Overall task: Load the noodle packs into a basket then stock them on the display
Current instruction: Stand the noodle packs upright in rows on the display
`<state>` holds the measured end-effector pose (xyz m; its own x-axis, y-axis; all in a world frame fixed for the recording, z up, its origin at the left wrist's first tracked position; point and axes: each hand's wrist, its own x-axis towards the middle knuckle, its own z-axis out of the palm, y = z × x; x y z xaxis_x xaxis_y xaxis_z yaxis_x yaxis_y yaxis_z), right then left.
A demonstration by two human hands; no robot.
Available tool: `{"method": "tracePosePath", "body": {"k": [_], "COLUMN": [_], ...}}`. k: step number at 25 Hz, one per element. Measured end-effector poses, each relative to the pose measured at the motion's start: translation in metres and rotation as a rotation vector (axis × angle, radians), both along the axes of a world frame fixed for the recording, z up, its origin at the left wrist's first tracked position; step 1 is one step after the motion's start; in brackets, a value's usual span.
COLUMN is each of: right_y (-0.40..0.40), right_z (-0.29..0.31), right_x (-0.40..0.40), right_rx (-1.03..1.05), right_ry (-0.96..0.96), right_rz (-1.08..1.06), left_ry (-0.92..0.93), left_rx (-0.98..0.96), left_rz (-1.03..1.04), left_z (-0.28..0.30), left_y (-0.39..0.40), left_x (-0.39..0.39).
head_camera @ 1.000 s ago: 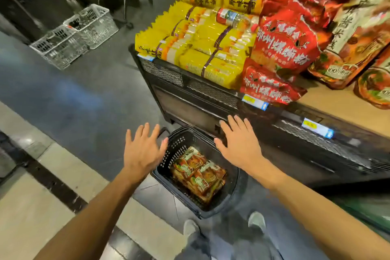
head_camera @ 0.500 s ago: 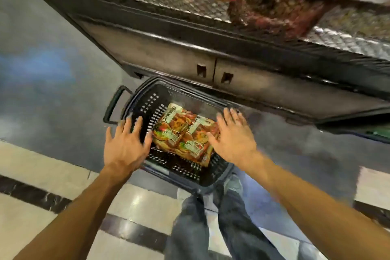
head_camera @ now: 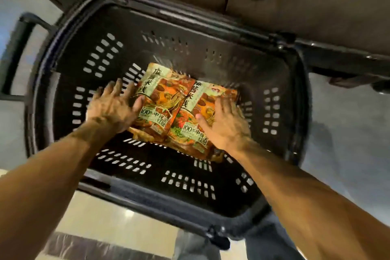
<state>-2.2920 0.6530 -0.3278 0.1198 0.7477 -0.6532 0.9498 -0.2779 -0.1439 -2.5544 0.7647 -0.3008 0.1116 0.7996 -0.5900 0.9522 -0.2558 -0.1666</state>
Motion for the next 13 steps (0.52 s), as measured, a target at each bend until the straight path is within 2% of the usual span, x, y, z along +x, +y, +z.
{"method": "tracePosePath", "body": {"k": [3, 4, 5, 9, 10, 13], "right_y": [-0.005, -0.008, -0.013, -0.014, -0.011, -0.008], "right_z": [-0.064, -0.068, -0.077, -0.092, -0.09, -0.083], "right_x": [-0.015, -0.017, -0.02, -0.027, -0.026, -0.02], "right_rx": [-0.083, -0.078, -0.049, 0.074, 0.081, -0.016], "right_ry": [0.051, 0.067, 0.096, 0.252, 0.273, 0.337], "right_rz": [-0.188, -0.229, -0.272, -0.616, -0.693, -0.926], "left_ry": [0.008, -0.011, -0.066, -0.456, -0.494, -0.532], "left_rx": [-0.207, -0.265, -0.315, -0.335, -0.314, -0.267], "left_rz": [-0.07, -0.035, 0.041, 0.652, 0.728, 0.771], "left_z": [-0.057, -0.057, -0.063, -0.075, -0.07, -0.061], "left_y": [0.009, 0.009, 0.008, 0.012, 0.012, 0.016], "left_x": [-0.006, -0.008, -0.007, -0.006, -0.003, 0.004]}}
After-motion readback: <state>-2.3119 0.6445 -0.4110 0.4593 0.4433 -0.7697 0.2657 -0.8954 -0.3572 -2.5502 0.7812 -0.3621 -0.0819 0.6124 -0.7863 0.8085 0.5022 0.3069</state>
